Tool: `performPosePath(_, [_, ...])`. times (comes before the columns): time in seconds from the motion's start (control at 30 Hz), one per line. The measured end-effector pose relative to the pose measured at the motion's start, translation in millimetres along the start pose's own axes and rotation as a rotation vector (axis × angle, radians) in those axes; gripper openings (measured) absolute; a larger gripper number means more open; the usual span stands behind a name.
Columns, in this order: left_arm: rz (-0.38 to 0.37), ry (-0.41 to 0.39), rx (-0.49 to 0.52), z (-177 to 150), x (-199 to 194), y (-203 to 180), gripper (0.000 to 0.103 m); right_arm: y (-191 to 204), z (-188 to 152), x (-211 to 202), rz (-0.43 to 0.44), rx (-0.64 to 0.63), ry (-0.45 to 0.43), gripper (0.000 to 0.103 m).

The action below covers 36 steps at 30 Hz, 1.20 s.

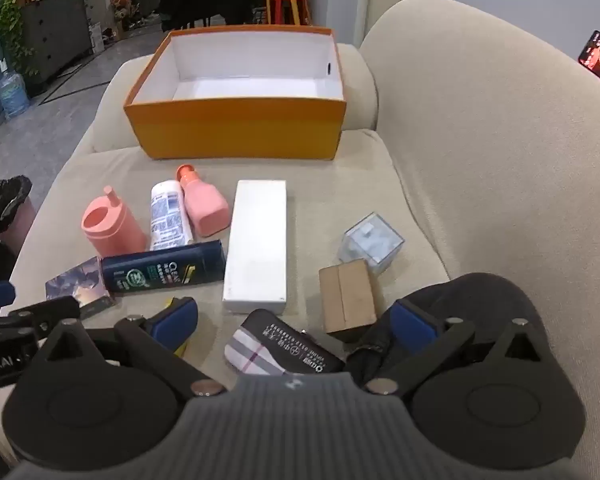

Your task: Organize rigid objects

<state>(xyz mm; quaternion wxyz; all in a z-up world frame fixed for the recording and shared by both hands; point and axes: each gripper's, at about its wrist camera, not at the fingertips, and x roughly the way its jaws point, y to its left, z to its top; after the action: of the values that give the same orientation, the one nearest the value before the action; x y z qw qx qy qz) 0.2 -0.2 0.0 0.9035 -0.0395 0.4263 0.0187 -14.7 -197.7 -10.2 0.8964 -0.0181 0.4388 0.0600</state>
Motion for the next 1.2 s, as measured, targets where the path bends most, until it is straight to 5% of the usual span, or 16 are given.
performPosePath(1.2, [-0.029,0.002,-0.032,-4,-1,1,0.098,2,-2,-7,-0.016,-0.018,-0.006,0.101])
